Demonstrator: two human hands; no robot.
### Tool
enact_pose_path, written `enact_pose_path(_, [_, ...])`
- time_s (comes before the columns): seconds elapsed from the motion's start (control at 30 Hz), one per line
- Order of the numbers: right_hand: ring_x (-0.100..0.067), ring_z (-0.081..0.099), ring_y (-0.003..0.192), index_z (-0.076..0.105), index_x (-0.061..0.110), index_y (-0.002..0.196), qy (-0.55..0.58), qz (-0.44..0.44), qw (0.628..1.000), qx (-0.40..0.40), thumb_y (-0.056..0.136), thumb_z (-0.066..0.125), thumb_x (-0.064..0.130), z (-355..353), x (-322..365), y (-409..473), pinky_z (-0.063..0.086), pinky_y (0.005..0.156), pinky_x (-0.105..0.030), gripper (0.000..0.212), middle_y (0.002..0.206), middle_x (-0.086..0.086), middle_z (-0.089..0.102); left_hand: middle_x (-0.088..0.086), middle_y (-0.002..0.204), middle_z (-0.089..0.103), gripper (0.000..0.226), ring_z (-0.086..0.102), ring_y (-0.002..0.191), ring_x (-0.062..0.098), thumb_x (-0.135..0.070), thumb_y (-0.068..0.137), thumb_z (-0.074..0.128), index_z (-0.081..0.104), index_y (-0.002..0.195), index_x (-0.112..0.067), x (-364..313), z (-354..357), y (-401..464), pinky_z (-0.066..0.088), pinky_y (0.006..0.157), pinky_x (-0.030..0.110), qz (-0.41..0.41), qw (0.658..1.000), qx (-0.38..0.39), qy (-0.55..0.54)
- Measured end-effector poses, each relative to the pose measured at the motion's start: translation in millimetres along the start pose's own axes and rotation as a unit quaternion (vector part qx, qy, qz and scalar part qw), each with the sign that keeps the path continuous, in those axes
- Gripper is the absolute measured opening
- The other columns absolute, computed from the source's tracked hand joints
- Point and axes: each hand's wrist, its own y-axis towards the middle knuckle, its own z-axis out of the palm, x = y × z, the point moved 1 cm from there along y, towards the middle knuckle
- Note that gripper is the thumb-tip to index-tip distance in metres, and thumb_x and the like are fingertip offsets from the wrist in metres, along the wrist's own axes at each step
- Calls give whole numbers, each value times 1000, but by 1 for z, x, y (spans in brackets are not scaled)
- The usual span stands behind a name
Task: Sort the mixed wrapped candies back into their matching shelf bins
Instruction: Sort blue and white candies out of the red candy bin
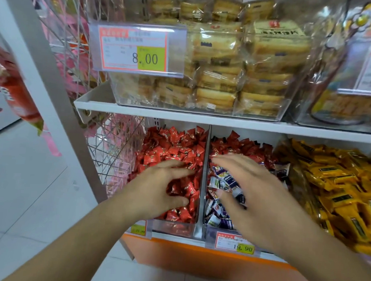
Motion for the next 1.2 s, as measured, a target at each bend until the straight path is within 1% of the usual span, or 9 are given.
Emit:
enact_pose_path(0.1, [15,-5,149,26,42,159,18,-50,998,44,105,48,46,16,11,6,1,121,-14,59,163,34,15,-15,157,42,72,44,140,5,-49,77,81,56,144,-40,1,21,12,37,117,27,26,999,20,17])
enact_pose_path(0.2, [15,-11,148,36,43,155,15,-63,996,66,105,47,47,27,8,8,3,125,-23,51,163,34,13,-17,119,63,46,61,111,7,-34,78,84,73,123,-32,4,25,16,47,96,21,31,999,-16,33])
enact_pose_path(0.33, [16,-6,148,49,43,146,32,-64,996,57,105,47,43,29,5,9,2,121,-17,40,159,34,21,-14,100,73,23,66,92,6,-24,79,84,81,101,-29,15,10,14,51,90,26,-10,997,-72,17])
enact_pose_path(0.47, [16,-4,149,52,42,143,38,-59,996,56,105,49,40,29,7,9,6,124,-21,38,158,33,25,-15,109,74,21,66,92,6,-30,83,84,81,104,-32,28,-14,5,45,84,14,-86,988,-123,26])
enact_pose_path(0.57, [17,-5,148,51,42,144,39,-53,996,65,106,48,40,28,8,9,3,123,-19,38,158,34,23,-11,120,70,26,66,92,8,-33,86,82,77,111,-34,35,-27,-1,45,81,16,-113,982,-148,19])
enact_pose_path(0.77, [17,-6,148,49,43,144,31,-52,995,74,106,47,40,27,9,9,5,125,-22,38,158,35,22,-13,132,60,46,58,116,9,-45,85,80,68,129,-36,32,-26,-5,48,100,27,-62,990,-116,54])
enact_pose_path(0.87, [17,-6,148,49,42,144,32,-51,996,72,106,47,39,28,10,9,4,123,-20,39,157,35,22,-12,124,59,35,60,113,13,-39,86,80,72,121,-36,22,-20,0,53,97,38,-39,987,-126,92])
enact_pose_path(1.0, [16,-5,148,50,42,144,33,-51,996,69,106,48,38,29,10,9,3,122,-18,38,158,34,23,-16,95,67,14,65,92,3,-28,87,79,79,101,-33,11,-1,10,53,84,20,-30,997,-57,43])
enact_pose_path(1.2, [16,-5,148,50,42,144,35,-55,996,68,106,48,38,29,8,9,4,124,-21,38,158,34,22,-12,104,74,29,65,92,1,-20,87,78,77,112,-34,27,8,12,54,86,19,-77,997,-16,28])
